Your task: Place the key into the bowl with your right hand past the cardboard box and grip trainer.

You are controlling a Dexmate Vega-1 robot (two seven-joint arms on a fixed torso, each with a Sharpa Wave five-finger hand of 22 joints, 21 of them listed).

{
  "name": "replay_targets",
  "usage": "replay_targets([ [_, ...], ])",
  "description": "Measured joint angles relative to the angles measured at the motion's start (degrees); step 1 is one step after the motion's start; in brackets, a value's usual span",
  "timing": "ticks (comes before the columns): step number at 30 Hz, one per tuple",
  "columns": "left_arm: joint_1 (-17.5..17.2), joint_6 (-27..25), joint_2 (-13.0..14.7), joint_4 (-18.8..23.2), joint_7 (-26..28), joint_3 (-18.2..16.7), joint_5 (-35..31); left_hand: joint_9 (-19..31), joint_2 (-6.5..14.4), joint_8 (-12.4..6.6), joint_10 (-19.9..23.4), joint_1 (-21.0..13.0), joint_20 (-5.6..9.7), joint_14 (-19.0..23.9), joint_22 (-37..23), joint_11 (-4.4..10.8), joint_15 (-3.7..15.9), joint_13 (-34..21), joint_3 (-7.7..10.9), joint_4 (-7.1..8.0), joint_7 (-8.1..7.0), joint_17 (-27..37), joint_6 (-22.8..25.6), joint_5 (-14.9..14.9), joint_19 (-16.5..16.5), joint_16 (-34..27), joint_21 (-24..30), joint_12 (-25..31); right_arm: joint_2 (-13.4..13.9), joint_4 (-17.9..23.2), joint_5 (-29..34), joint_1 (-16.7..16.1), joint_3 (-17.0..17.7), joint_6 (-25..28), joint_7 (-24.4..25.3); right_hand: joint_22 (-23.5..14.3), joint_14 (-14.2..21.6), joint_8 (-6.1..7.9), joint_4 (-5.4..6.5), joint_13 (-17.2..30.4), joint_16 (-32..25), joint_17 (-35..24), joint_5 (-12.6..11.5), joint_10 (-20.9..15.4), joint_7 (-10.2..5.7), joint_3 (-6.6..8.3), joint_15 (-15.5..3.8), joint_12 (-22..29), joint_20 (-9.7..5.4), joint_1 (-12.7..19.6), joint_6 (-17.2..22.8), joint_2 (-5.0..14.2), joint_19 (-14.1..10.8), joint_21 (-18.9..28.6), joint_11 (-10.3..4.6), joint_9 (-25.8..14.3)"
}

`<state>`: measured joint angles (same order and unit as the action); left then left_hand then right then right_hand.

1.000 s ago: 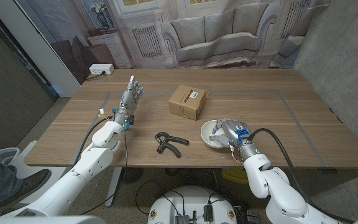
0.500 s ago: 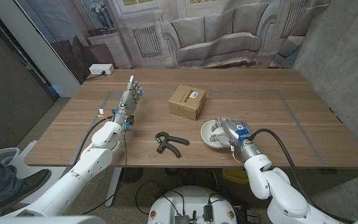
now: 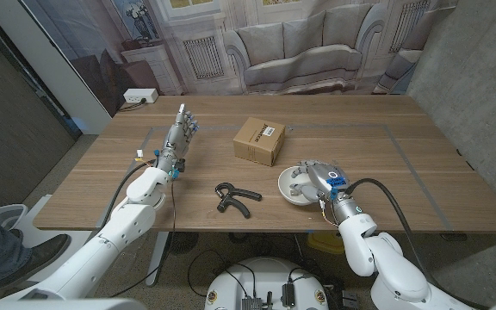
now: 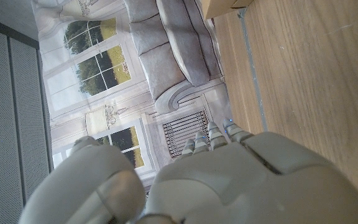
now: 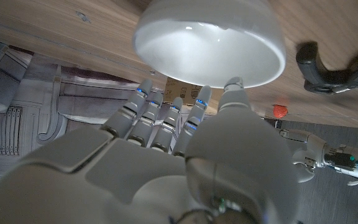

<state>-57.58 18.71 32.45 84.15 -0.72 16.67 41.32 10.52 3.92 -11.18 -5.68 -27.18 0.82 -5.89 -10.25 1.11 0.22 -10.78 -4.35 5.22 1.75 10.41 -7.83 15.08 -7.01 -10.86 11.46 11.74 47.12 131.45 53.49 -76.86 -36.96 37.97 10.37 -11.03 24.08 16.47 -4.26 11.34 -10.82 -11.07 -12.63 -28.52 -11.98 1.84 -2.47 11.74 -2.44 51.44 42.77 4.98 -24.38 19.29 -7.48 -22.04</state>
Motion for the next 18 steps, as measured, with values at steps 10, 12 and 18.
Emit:
replay_targets([
  [10,0.8,-0.2,-0.3,-0.9,-0.7,0.4,0.1,0.0,0.0,0.00,0.0,0.0,0.00,0.0,0.0,0.00,0.00,0.0,-0.24,-0.24,0.00,0.0,0.0,0.0,0.0,0.0,0.0,0.0,0.3,0.8,-1.4,-0.9,0.9,-1.1,1.7,-0.1,-0.6,-2.47,0.71,0.0,0.0,0.0,0.3,0.2,-0.53,-0.71,0.00,0.4,0.00,-2.0,-3.2,-0.20,0.0,-0.3,0.23,1.0],
  [12,0.9,-0.2,-0.3,-1.0,-0.8,0.4,0.1,0.0,0.0,0.00,0.0,0.0,0.00,0.0,0.0,0.00,0.00,0.0,-0.24,-0.24,0.00,0.0,0.0,0.0,0.0,0.0,0.0,0.0,0.4,1.0,-1.6,-1.0,1.1,-1.3,2.0,0.0,-0.6,-2.80,0.71,0.0,0.0,0.0,0.3,0.3,-0.62,-0.71,0.00,0.4,0.00,-2.4,-3.8,-0.27,0.0,-0.3,0.32,1.3],
  [18,1.0,-0.2,-0.4,-1.2,-1.0,0.5,0.2,0.0,0.0,0.00,0.0,0.0,0.00,0.0,0.0,0.00,0.00,0.0,-0.24,-0.24,0.00,0.0,0.0,0.0,0.0,0.0,0.0,0.0,0.5,1.4,-2.2,-1.5,1.6,-2.2,3.3,0.0,-0.6,-3.38,0.99,0.0,0.0,0.0,0.3,0.3,-0.51,-0.91,0.00,0.4,0.00,-3.1,-4.6,-0.20,0.0,-0.3,0.32,1.6],
])
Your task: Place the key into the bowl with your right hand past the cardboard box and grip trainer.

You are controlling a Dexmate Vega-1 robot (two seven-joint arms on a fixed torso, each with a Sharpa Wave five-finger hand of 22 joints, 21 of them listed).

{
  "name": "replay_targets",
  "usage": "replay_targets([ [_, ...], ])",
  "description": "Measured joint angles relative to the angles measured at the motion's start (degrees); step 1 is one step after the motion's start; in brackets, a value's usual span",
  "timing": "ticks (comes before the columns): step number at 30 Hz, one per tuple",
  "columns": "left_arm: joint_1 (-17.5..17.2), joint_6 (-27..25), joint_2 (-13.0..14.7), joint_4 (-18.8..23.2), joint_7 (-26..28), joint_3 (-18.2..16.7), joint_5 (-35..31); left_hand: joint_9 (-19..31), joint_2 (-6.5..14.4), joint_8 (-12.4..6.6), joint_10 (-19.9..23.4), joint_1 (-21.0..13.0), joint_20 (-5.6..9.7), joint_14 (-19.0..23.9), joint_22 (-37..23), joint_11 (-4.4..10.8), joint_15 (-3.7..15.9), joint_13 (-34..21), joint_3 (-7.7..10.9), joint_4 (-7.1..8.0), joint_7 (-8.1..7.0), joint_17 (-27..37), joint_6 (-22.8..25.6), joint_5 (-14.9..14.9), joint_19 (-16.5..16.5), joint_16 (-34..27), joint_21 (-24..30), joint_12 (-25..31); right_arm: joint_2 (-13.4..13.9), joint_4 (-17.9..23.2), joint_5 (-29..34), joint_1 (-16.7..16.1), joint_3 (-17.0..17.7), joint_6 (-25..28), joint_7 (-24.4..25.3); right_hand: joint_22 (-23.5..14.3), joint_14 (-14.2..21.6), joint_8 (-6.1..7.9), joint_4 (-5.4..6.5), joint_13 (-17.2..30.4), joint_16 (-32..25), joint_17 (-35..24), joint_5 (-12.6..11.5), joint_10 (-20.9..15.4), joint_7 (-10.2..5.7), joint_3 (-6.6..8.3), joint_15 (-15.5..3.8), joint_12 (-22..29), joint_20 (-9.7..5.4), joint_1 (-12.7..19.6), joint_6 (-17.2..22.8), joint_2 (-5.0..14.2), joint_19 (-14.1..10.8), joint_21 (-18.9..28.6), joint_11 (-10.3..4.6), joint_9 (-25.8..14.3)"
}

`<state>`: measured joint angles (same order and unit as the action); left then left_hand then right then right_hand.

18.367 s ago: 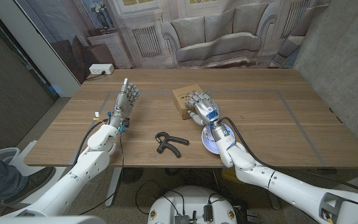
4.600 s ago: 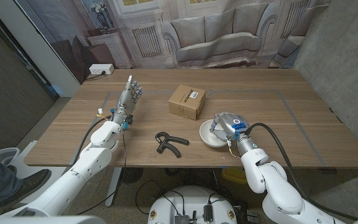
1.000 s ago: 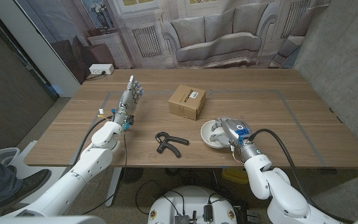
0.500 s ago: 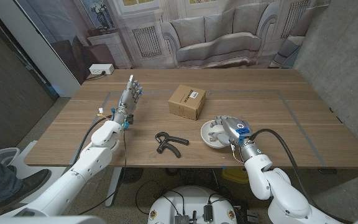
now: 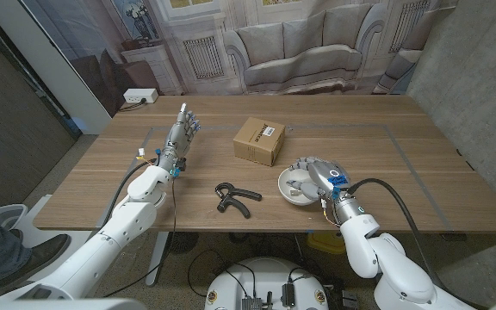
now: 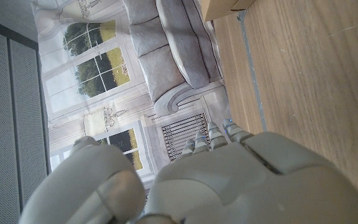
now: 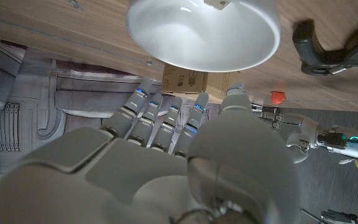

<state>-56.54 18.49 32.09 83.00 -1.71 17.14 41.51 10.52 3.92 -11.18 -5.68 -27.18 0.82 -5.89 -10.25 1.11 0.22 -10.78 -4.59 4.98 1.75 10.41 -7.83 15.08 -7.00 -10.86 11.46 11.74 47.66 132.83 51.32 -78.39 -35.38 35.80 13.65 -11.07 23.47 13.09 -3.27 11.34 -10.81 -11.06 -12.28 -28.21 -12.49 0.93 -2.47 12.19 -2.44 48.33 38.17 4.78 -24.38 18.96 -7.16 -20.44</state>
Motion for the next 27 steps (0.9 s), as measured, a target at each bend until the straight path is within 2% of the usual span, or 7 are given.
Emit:
replay_targets([
  [4,-0.1,0.0,0.1,0.0,-0.1,0.0,0.1,0.0,0.0,0.00,0.0,0.0,0.00,0.0,0.0,0.00,0.00,0.0,0.00,0.00,0.00,0.0,0.0,0.0,0.0,0.0,0.0,0.0,0.0,0.1,-0.2,-0.3,0.2,-0.5,0.8,0.0,0.0,-0.48,0.31,0.0,0.0,0.0,0.3,0.2,-0.22,-0.02,0.00,0.0,0.00,-0.4,-0.2,-0.07,0.0,-0.3,0.22,0.1],
  [27,-1.5,-0.3,1.3,2.7,0.0,-0.5,0.3,0.0,0.0,0.00,0.0,0.0,-0.10,0.3,0.0,0.00,-0.30,0.0,-0.17,0.18,0.00,0.0,0.0,0.0,0.5,0.0,0.0,0.0,0.1,1.5,2.5,-1.8,1.3,-2.2,4.3,0.0,-0.3,-0.81,1.15,0.0,0.0,0.0,0.3,0.3,-0.11,-0.59,-0.31,0.0,0.42,-2.3,-0.7,0.13,0.4,-0.6,0.30,0.8],
])
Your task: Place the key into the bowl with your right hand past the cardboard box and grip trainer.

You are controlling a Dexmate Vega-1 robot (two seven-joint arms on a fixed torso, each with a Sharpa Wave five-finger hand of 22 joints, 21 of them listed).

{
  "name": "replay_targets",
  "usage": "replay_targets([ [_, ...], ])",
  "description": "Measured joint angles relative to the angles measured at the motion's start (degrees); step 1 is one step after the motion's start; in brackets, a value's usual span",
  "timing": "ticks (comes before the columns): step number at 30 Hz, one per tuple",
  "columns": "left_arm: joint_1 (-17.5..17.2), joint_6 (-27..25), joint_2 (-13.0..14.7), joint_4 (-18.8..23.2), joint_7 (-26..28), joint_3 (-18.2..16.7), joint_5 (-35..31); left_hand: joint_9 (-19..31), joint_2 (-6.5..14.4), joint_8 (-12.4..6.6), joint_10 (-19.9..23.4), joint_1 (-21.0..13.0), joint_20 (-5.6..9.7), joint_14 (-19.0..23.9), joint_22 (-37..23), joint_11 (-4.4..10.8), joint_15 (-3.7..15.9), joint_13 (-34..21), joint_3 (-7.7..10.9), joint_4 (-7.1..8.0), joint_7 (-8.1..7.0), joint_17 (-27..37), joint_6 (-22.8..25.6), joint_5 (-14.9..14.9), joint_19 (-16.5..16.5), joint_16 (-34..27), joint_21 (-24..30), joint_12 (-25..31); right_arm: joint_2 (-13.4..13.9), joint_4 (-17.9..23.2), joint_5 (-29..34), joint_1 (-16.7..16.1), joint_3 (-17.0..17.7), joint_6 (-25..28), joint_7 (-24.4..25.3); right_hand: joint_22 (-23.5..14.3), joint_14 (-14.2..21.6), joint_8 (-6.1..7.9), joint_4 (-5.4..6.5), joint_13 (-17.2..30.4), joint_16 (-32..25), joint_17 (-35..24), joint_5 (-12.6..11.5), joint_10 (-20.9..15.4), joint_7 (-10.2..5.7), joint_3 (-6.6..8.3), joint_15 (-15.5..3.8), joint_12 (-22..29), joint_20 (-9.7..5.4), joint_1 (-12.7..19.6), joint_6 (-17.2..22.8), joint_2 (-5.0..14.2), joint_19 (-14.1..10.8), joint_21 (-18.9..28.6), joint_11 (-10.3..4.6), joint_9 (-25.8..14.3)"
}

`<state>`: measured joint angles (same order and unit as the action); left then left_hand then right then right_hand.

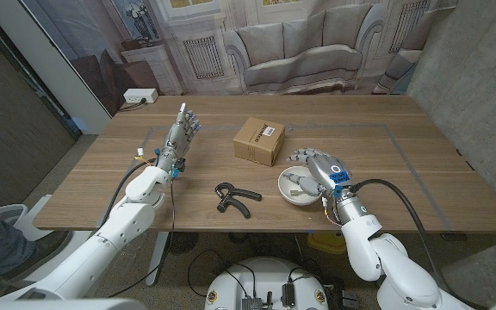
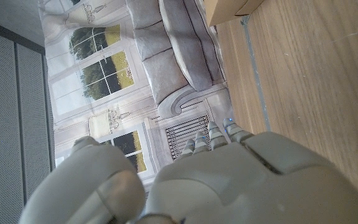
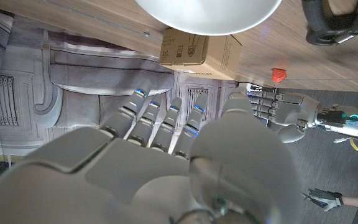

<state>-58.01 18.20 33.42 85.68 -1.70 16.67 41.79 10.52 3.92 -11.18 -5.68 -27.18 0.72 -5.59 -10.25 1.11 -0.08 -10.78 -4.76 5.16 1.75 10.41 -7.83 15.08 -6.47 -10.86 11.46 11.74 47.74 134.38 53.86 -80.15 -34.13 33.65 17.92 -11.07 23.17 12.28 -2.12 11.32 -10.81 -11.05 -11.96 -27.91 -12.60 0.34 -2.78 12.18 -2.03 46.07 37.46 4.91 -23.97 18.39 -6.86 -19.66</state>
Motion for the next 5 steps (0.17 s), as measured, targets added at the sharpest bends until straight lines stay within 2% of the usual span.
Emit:
replay_targets([
  [3,0.0,-0.2,0.1,0.3,0.0,0.0,0.0,0.0,0.0,0.00,0.0,0.0,0.00,0.0,0.0,0.00,0.00,0.0,0.00,0.00,0.00,0.0,0.0,0.0,0.0,0.0,0.0,0.0,-0.1,0.3,0.6,-0.3,0.1,0.0,0.2,0.0,0.0,0.00,0.00,0.0,0.0,-0.3,0.0,0.0,0.00,0.00,0.00,0.0,0.00,-0.2,0.0,0.27,0.0,0.0,0.00,0.0],
  [5,0.0,-0.3,0.1,0.4,0.0,0.0,0.0,0.0,0.0,0.00,0.0,0.0,0.00,0.0,0.0,0.00,0.00,0.0,0.00,0.00,0.00,0.0,0.0,0.0,0.0,0.0,0.0,0.0,-0.2,0.4,0.8,-0.4,0.2,0.0,0.2,0.0,0.0,0.00,0.47,0.0,0.0,-0.3,0.0,0.0,0.00,-0.01,0.00,0.0,0.00,-0.3,0.0,0.29,0.0,0.0,0.00,0.1],
])
